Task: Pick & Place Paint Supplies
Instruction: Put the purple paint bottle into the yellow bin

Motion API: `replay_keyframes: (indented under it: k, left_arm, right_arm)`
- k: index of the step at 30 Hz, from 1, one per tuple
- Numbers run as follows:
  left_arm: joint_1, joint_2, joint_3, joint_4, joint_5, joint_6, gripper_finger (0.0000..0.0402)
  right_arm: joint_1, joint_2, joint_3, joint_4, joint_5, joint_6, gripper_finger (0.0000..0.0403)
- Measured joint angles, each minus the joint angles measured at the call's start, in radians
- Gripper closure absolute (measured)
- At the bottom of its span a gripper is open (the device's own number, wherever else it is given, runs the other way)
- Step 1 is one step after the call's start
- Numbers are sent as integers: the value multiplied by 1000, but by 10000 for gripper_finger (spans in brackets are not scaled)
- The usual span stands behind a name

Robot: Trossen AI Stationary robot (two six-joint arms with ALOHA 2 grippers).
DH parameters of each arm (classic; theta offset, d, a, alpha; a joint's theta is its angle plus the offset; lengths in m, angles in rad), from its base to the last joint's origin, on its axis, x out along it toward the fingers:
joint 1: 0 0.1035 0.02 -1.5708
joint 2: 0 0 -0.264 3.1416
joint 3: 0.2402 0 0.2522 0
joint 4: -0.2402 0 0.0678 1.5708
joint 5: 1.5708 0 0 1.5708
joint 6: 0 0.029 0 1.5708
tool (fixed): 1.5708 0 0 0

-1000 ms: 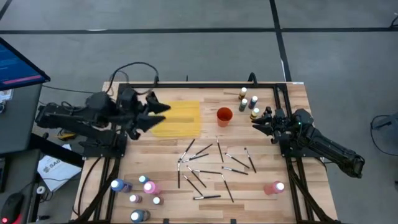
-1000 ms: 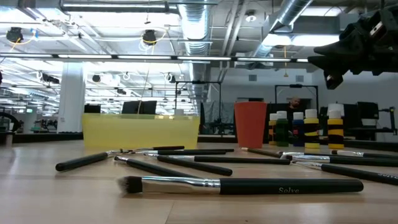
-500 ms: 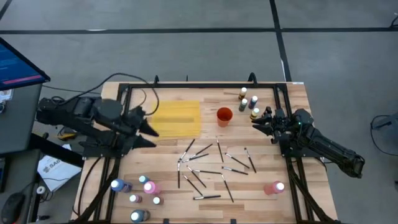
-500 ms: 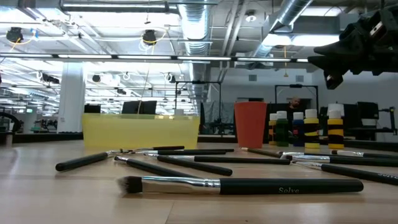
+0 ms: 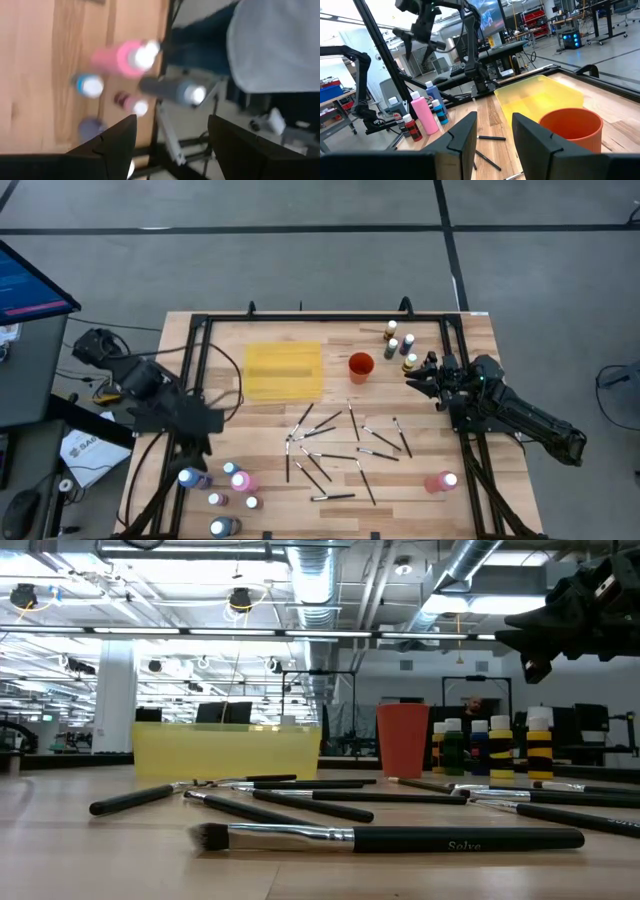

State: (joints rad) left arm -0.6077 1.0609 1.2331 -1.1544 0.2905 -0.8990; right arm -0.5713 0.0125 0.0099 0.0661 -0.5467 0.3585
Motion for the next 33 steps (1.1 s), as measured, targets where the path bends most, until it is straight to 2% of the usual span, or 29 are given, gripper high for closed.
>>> replay_keyframes:
  k: [6, 13, 20, 26, 33]
  left_arm:
    - [-126, 42, 0, -42, -8, -67, 165]
    - [-259, 41, -28, -48, -108, -169, 165]
    - [-369, 51, -70, -45, -125, -216, 165]
    - [-416, 51, -122, -46, -142, -236, 165]
    - [-420, 51, -162, -43, -158, -236, 165]
  right_arm:
    - [0, 0, 0, 0, 0, 0, 283]
    - [0, 0, 0, 0, 0, 0, 283]
    - [0, 0, 0, 0, 0, 0, 283]
    - [0, 0, 0, 0, 0, 0, 283]
    - [0, 0, 0, 0, 0, 0, 283]
